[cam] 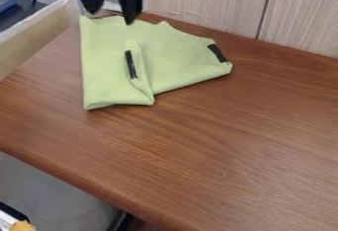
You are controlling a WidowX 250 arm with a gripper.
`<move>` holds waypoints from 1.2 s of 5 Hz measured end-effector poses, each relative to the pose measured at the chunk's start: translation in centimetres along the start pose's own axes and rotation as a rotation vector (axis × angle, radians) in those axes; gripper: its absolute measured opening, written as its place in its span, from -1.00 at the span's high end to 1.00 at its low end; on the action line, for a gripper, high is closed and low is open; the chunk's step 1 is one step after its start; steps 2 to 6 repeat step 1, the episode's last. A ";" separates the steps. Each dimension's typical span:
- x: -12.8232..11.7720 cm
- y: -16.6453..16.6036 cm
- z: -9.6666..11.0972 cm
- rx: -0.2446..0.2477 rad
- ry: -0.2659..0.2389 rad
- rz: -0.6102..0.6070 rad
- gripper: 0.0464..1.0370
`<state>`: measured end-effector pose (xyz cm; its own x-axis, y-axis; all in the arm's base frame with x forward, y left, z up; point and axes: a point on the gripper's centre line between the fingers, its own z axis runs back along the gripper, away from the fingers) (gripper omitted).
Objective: Fold the cloth from left to right
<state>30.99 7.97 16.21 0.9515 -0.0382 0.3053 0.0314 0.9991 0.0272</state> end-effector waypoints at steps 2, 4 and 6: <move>-0.1 0.0 0.1 -0.001 0.000 -0.001 -0.93; -0.1 0.0 0.1 -0.001 0.000 -0.001 -0.93; -0.1 0.0 0.1 -0.001 0.000 -0.001 -0.93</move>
